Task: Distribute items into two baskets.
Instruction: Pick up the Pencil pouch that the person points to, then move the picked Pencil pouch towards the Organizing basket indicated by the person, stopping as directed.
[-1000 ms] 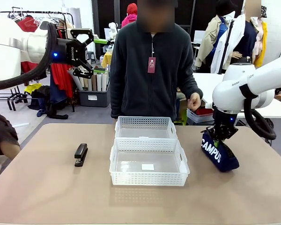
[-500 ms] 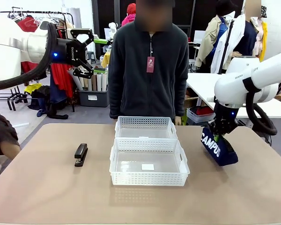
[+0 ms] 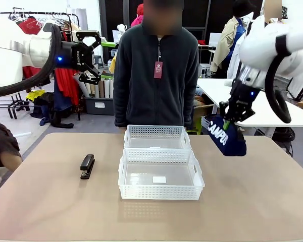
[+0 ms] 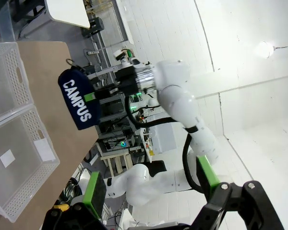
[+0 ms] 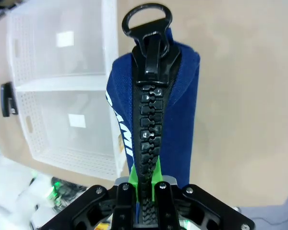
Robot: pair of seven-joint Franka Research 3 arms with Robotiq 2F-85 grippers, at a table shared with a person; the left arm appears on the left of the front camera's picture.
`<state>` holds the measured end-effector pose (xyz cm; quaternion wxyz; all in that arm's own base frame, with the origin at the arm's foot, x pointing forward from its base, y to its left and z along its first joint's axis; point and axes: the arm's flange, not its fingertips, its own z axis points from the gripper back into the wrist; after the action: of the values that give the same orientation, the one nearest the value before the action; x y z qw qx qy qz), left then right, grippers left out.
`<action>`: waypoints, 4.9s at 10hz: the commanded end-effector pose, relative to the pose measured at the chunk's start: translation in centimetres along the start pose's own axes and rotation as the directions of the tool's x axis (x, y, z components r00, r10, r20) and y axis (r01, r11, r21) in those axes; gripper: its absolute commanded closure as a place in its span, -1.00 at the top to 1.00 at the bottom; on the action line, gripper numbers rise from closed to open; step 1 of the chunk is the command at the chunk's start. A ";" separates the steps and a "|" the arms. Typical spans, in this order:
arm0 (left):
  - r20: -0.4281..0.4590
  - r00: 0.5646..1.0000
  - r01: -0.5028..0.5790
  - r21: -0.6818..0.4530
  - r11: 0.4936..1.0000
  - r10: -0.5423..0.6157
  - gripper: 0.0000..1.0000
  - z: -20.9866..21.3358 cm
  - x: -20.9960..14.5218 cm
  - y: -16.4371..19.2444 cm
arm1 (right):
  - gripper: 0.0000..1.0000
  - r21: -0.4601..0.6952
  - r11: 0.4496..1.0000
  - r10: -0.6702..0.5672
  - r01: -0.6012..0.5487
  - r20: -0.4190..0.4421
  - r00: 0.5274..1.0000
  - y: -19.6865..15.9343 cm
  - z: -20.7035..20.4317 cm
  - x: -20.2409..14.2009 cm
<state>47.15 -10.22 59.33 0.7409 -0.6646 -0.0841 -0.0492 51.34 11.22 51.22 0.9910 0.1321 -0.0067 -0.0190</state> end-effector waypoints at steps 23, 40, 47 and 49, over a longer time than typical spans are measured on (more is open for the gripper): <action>0.005 1.000 0.004 0.000 1.000 -0.004 1.00 0.0 0.0 -0.2 | -1.00 0.064 0.998 0.011 -0.019 0.126 0.992 1.7 14.5 1.6; 0.005 1.000 0.004 0.000 1.000 -0.004 1.00 0.0 0.0 -0.2 | -1.00 0.064 0.998 0.011 -0.019 0.126 0.992 1.7 14.5 1.6; 0.005 1.000 0.004 0.000 1.000 -0.004 1.00 0.0 0.0 -0.2 | -1.00 0.015 0.991 0.132 -0.135 0.130 0.983 1.9 13.8 4.1; 0.005 1.000 0.004 0.000 1.000 -0.004 1.00 0.0 0.0 -0.2 | -1.00 -0.070 0.960 0.281 -0.273 0.169 0.945 3.1 15.1 6.1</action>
<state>47.16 -10.19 59.33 0.7409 -0.6645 -0.0843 -0.0491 55.79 9.59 64.86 0.9860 0.1279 -0.0834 0.0667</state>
